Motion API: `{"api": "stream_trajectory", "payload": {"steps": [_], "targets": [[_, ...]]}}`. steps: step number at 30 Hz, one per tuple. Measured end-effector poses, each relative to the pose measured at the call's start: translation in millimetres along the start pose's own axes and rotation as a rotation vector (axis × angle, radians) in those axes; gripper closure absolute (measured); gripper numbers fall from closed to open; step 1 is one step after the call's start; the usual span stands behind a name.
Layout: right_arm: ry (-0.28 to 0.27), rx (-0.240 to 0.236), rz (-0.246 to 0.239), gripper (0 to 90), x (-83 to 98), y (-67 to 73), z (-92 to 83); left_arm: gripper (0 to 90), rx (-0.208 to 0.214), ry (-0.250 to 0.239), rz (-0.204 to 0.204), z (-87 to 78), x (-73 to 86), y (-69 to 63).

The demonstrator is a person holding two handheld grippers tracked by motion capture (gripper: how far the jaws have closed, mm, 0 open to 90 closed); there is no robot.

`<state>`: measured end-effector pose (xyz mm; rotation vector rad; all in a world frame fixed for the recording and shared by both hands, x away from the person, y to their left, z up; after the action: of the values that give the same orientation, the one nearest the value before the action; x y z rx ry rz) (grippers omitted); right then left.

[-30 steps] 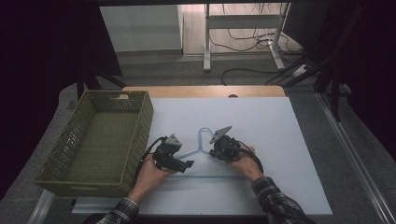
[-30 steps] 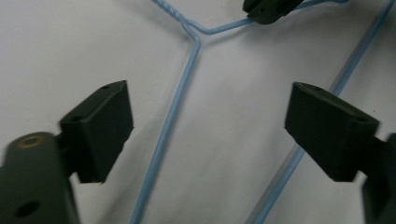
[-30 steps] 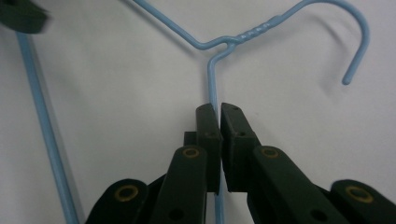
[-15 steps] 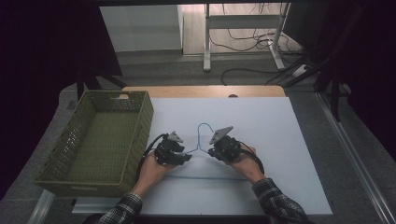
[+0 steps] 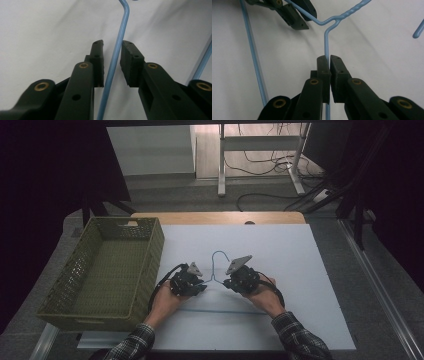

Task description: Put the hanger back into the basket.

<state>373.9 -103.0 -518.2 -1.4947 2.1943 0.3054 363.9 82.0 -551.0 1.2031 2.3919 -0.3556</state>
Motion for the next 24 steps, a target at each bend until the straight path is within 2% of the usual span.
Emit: {"api": "stream_trajectory", "payload": {"steps": [4,8,12,13,15,16,19,22,23,24], "targets": [[0.001,0.001,-0.002,86.1,0.4,0.3,-0.2,77.7,0.002,0.004,0.015,-0.1,0.8,0.6],[-0.004,0.002,0.000,85.7,0.5,0.6,-0.9,80.0,-0.018,0.005,0.069,-2.1,1.1,0.1],[-0.012,0.008,0.010,84.1,0.4,-0.1,-2.5,82.1,-0.017,-0.004,0.095,-2.7,1.1,-0.9],[-0.015,0.004,0.025,81.5,0.2,0.1,-3.8,83.1,-0.030,0.002,0.120,-2.4,1.3,-1.6],[-0.030,0.004,0.036,78.2,-1.5,-1.5,-7.9,85.1,-0.030,-0.001,0.124,-2.1,1.3,-1.8],[-0.046,0.008,0.039,76.3,-3.2,-3.2,-10.5,85.1,-0.027,-0.005,0.120,-2.5,1.2,-1.6],[-0.085,0.007,0.096,68.4,-10.0,-8.1,-15.0,85.1,-0.017,-0.016,0.118,-4.4,1.1,-1.2],[-0.100,0.014,0.122,63.2,-15.4,-11.1,-13.4,85.1,-0.015,-0.017,0.117,-4.9,1.2,-1.0],[-0.121,0.015,0.159,57.8,-22.8,-13.2,-9.3,85.1,-0.011,-0.015,0.116,-5.1,1.4,-1.1],[-0.121,0.015,0.159,57.8,-22.8,-13.2,-9.3,85.1,-0.011,-0.015,0.116,-5.1,1.4,-1.1]]}}
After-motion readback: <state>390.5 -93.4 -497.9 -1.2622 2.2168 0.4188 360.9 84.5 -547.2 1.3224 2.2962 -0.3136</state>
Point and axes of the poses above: each handheld gripper's, and its own axes: z roughly forward along the jaws, x roughly out of its underside, y roughly to its left, the point moved 4 cm from there along z, roughly forward along the jaws, and after that the axes turned 7 degrees about y, right-handed, at the moved point
